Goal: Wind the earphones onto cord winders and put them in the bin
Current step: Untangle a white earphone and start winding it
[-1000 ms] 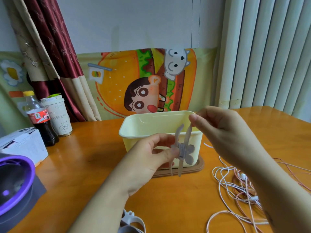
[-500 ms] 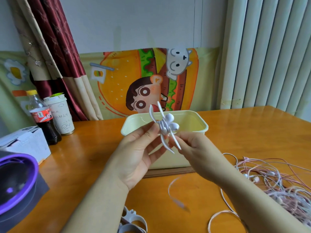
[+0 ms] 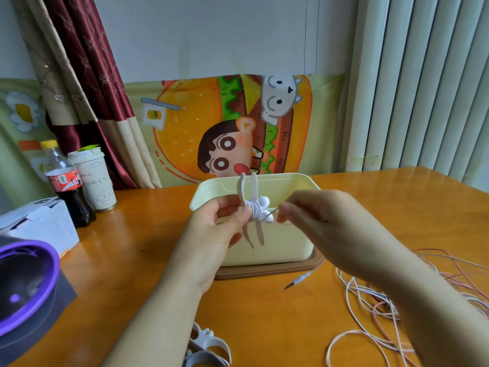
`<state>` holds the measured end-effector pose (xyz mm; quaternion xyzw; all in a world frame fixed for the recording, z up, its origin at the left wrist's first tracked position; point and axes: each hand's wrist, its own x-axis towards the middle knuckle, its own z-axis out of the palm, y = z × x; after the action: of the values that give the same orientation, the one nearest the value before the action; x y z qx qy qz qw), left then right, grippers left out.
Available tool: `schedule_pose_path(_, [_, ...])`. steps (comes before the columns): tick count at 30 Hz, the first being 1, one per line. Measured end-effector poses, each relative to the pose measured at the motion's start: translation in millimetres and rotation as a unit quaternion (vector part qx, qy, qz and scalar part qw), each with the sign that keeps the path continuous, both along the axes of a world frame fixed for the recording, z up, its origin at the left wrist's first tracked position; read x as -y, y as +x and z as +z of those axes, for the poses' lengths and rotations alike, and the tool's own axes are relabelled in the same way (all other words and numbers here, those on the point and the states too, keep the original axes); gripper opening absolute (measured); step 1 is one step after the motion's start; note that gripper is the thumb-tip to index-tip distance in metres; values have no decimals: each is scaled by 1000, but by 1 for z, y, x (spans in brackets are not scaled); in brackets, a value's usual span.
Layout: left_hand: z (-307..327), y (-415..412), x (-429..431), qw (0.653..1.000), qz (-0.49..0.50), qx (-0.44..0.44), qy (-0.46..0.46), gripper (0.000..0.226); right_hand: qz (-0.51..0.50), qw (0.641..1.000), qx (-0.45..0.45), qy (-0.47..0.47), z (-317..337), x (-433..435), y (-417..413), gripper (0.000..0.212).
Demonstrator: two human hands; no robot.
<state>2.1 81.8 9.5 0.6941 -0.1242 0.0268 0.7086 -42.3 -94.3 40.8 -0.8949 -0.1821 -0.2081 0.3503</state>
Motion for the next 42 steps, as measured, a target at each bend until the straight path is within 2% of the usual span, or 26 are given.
schedule_pose_path(2, [0, -2, 0, 997, -29, 12, 65, 35, -19, 999, 39, 22, 3, 3, 1, 27])
schedule_pose_path(4, [1, -5, 1, 986, -76, 29, 143, 32, -36, 996, 64, 41, 4, 6, 2, 27])
schedule_pose_path(6, [2, -10, 4, 973, -139, 41, 178, 34, -38, 995, 76, 53, 5, 8, 2, 25])
schedule_pose_path(8, [3, -11, 2, 970, -179, 41, 158, 38, -31, 994, 80, 60, 8, 10, 0, 24])
schedule_pose_path(11, [5, -8, -6, 967, -225, 33, 112, 37, -12, 991, 67, 118, 10, 14, 0, 28])
schedule_pose_path(14, [8, -8, -9, 956, -292, 19, 28, 45, 11, 985, 18, 173, 2, 11, 7, 36])
schedule_pose_path(16, [10, -10, -7, 949, -312, 7, -42, 45, 28, 984, -28, 175, -9, 6, 13, 39])
schedule_pose_path(19, [12, -10, -2, 951, -281, -14, -129, 41, 24, 986, -59, 156, -21, -2, 20, 39])
schedule_pose_path(23, [15, -7, 2, 964, -132, -80, -214, 33, 24, 995, -59, 75, -25, -13, 16, 31])
schedule_pose_path(28, [12, -4, -2, 971, -21, -94, -220, 27, 57, 995, -80, 8, -22, -17, 9, 24])
schedule_pose_path(32, [7, -3, -2, 986, 3, -70, -150, 32, 49, 996, -65, -43, -16, -16, 3, 22])
schedule_pose_path(37, [1, -3, 2, 999, 20, -17, -44, 23, 41, 995, -34, -84, -5, -14, -5, 22])
schedule_pose_path(42, [-2, -4, 4, 996, -12, 23, 89, 53, 0, 998, 34, -54, 4, -4, -6, 22])
